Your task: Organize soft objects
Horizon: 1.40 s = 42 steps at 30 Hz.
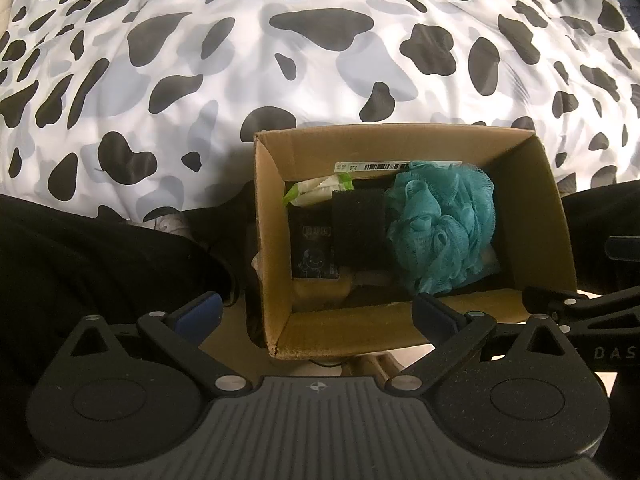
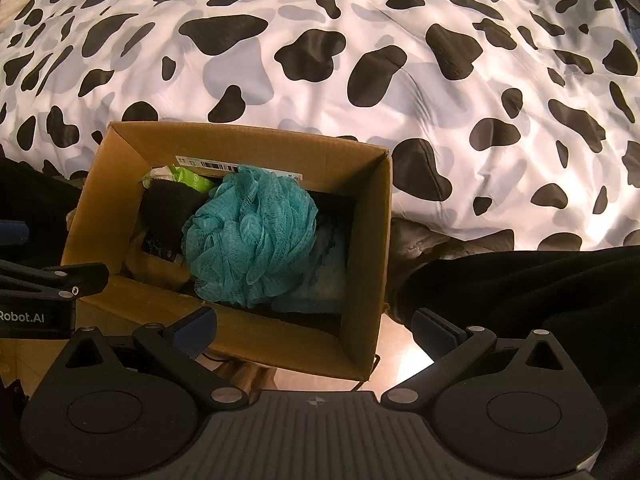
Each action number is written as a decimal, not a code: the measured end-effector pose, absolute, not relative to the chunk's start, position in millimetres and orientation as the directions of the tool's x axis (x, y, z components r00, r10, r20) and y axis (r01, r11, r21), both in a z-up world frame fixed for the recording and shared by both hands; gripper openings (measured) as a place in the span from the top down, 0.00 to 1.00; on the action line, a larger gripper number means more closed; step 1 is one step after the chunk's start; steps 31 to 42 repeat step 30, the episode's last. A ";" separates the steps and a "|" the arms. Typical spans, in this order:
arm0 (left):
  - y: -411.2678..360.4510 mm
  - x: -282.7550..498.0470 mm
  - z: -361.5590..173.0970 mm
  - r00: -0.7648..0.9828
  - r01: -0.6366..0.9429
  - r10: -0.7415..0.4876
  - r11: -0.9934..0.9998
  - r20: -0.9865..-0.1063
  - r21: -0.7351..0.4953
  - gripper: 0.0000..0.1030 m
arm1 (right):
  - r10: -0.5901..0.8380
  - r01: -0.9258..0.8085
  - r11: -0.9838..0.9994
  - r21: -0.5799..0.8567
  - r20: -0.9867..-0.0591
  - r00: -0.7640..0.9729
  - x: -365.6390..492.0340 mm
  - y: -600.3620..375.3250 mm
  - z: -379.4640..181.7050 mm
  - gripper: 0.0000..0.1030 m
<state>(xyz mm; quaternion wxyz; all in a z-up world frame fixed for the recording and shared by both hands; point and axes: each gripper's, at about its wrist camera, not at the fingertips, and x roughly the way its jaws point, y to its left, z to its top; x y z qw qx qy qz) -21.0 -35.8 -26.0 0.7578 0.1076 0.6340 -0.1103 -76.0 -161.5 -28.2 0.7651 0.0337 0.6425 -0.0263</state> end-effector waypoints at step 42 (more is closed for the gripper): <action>-36.2 -21.9 -25.8 0.170 0.300 -0.045 0.954 -0.984 0.009 0.00 | -0.009 0.073 0.997 0.003 -0.986 0.164 -75.9 -160.4 -29.3 0.00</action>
